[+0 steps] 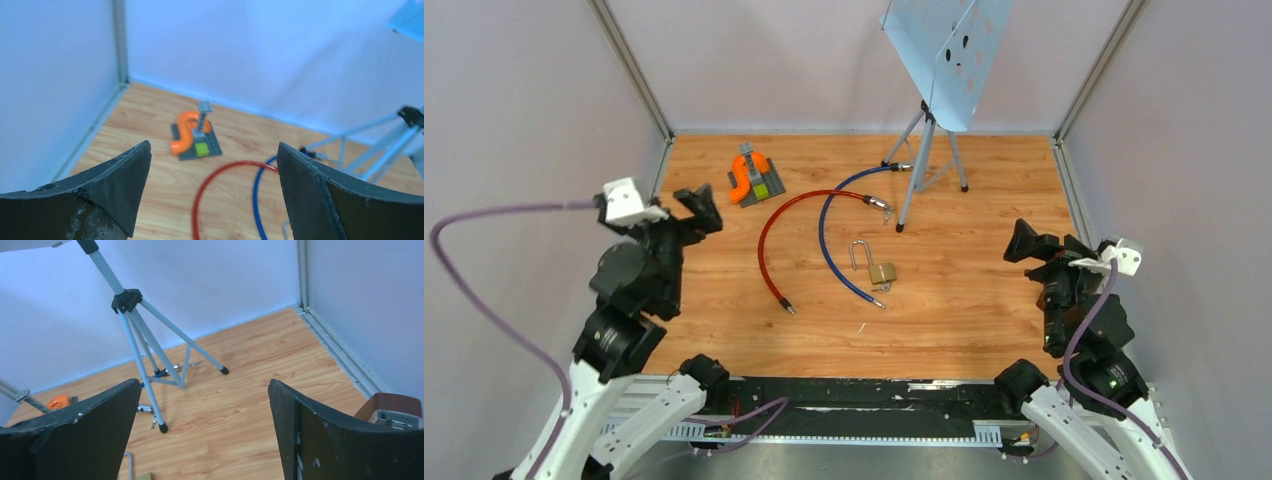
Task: Unlock with the key
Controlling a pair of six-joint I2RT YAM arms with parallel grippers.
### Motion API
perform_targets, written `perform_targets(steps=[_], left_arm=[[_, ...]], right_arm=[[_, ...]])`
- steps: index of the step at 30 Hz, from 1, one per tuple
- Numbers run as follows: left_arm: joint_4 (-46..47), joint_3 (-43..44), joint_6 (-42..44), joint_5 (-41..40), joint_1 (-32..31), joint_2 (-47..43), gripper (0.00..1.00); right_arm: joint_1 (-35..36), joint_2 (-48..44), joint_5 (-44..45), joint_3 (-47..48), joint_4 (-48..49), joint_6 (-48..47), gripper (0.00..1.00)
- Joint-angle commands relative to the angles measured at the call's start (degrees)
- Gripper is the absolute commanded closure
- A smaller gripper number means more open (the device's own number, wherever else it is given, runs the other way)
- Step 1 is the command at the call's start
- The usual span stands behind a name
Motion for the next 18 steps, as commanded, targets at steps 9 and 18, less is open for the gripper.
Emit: perform_targets(steps=[9,18], left_arm=[[21.59,-22.63,21.01,-20.34,0.11,-19.78,0.0],[26.97,-26.12,22.97,-20.58,3.05,-15.78,0.0]], right_arm=[[-0.06,-4.31,2.05,-4.09,5.5,-10.96,0.0],[-1.75,-3.98,1.56,-5.35,7.89,-11.34,0.0]])
